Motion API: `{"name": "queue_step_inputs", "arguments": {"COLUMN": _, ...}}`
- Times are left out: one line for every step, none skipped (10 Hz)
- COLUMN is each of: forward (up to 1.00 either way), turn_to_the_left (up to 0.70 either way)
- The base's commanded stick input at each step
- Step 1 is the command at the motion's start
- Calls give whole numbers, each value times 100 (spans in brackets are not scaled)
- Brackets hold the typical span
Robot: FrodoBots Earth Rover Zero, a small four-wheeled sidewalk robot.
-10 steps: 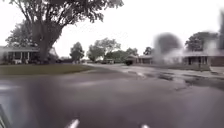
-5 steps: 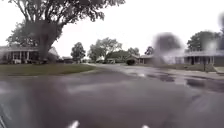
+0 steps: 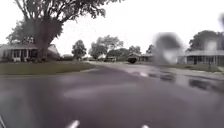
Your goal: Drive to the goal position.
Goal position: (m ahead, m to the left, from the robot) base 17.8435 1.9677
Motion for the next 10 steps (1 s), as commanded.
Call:
{"name": "queue_step_inputs", "arguments": {"forward": 100, "turn_to_the_left": 0}}
{"name": "queue_step_inputs", "arguments": {"forward": 100, "turn_to_the_left": 0}}
{"name": "queue_step_inputs", "arguments": {"forward": 100, "turn_to_the_left": 0}}
{"name": "queue_step_inputs", "arguments": {"forward": 100, "turn_to_the_left": 0}}
{"name": "queue_step_inputs", "arguments": {"forward": 100, "turn_to_the_left": 0}}
{"name": "queue_step_inputs", "arguments": {"forward": 100, "turn_to_the_left": 0}}
{"name": "queue_step_inputs", "arguments": {"forward": 100, "turn_to_the_left": 0}}
{"name": "queue_step_inputs", "arguments": {"forward": 100, "turn_to_the_left": 0}}
{"name": "queue_step_inputs", "arguments": {"forward": 100, "turn_to_the_left": 0}}
{"name": "queue_step_inputs", "arguments": {"forward": 100, "turn_to_the_left": 0}}
